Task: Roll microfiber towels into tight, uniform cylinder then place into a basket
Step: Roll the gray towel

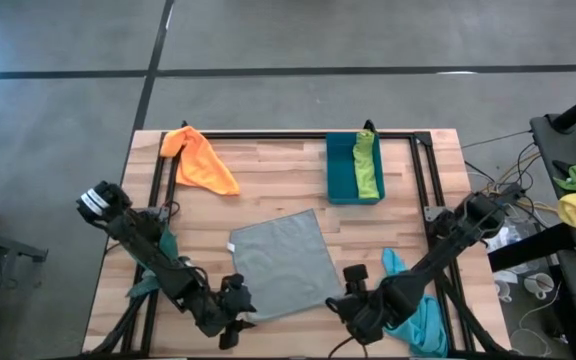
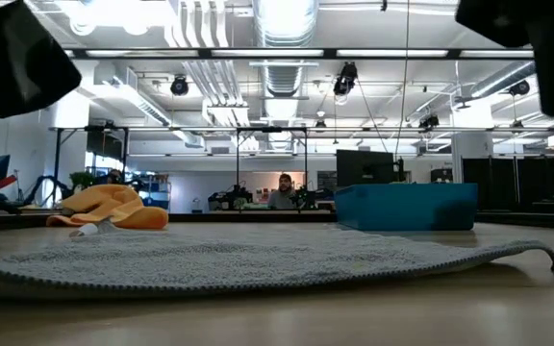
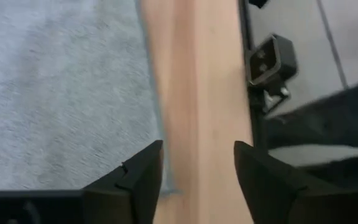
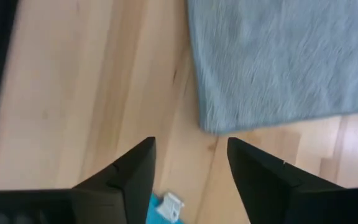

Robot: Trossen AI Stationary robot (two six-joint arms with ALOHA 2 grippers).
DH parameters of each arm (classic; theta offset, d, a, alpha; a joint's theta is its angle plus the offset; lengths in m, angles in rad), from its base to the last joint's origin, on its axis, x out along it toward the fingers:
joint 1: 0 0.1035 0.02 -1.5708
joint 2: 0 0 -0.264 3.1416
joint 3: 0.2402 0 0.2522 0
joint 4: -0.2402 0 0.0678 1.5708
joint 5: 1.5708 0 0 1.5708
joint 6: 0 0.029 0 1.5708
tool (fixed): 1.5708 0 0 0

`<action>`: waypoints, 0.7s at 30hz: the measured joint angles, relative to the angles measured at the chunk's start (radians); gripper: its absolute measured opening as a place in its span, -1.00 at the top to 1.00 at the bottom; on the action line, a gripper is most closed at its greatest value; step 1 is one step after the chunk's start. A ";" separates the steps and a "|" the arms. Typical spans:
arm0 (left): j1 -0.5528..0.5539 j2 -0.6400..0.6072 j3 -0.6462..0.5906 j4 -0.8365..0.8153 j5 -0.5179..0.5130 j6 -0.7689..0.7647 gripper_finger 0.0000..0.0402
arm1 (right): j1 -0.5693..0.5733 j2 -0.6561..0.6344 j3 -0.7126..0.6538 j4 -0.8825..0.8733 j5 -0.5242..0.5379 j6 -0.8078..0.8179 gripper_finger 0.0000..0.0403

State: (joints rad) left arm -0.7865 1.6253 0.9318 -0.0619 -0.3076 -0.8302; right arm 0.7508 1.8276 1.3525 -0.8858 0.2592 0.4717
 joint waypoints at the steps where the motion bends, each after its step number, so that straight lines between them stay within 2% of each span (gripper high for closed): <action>1: -0.006 -0.001 0.000 0.001 0.012 0.000 0.04 | 0.004 0.000 -0.018 0.003 0.000 0.001 0.00; 7: -0.015 0.048 0.005 -0.003 -0.023 0.007 -0.01 | 0.018 -0.001 -0.133 0.044 -0.002 0.005 0.03; 11: -0.012 0.079 0.020 0.001 -0.042 0.053 -0.01 | 0.014 -0.002 -0.161 0.085 0.008 -0.003 0.04; 16: -0.022 0.114 0.046 0.012 -0.036 0.061 -0.01 | -0.015 0.006 -0.192 0.262 0.018 -0.145 0.04; 21: -0.047 0.163 0.051 0.024 -0.030 0.087 -0.01 | -0.061 0.039 -0.200 0.286 0.003 -0.217 0.04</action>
State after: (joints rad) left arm -0.8331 1.7880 0.9826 -0.0382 -0.3380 -0.7437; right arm 0.6893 1.8671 1.1522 -0.6002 0.2623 0.2546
